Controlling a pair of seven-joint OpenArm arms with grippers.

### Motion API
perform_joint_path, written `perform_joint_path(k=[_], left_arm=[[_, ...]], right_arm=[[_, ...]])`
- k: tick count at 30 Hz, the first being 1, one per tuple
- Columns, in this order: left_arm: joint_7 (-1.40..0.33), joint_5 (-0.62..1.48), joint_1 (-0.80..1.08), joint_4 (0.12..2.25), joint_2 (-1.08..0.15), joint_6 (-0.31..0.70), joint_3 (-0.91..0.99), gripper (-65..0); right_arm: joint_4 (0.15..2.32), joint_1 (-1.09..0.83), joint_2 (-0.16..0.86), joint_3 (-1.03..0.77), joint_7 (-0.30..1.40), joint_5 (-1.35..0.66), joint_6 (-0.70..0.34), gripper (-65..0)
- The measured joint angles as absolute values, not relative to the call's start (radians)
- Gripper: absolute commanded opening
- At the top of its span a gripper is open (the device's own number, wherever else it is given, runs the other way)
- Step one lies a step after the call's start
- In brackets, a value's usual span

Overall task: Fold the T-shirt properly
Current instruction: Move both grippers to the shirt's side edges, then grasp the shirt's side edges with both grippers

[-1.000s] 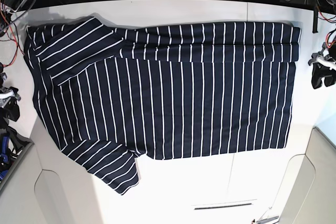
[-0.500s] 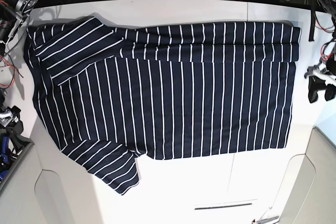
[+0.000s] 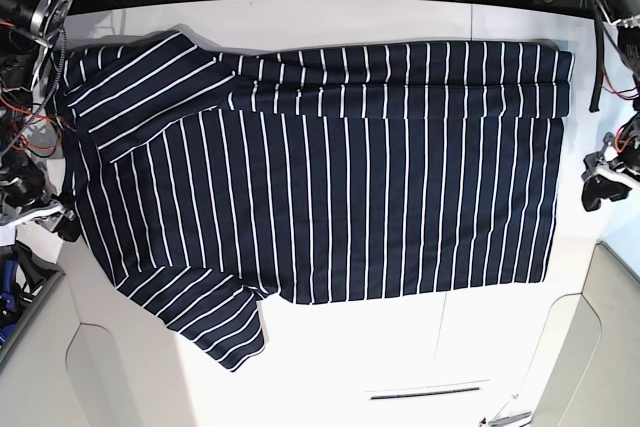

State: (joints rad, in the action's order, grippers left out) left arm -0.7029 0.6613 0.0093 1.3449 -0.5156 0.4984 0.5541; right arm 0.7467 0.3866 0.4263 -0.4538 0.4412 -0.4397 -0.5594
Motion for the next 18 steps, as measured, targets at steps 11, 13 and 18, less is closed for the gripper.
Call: perform_joint_path(k=[11,13,18], left_arm=[[-0.702,0.611,-0.156,1.127,-0.516,0.498,0.432,-23.3],[-0.701,0.596,-0.189,1.068,-0.515,0.499,0.418,-23.3],[-0.664,0.583,-0.261,0.948,-0.516,0.498,0.413,-23.3]], right_arm=[[0.741,0.379,0.429,-0.453,0.44,-0.436,-0.557,-25.8],[0.741,0.377,0.429,-0.453,0.442,-0.436,-0.557,-25.8],[0.741,0.379,0.429,-0.453,0.442,-0.437,-0.557,-25.8]])
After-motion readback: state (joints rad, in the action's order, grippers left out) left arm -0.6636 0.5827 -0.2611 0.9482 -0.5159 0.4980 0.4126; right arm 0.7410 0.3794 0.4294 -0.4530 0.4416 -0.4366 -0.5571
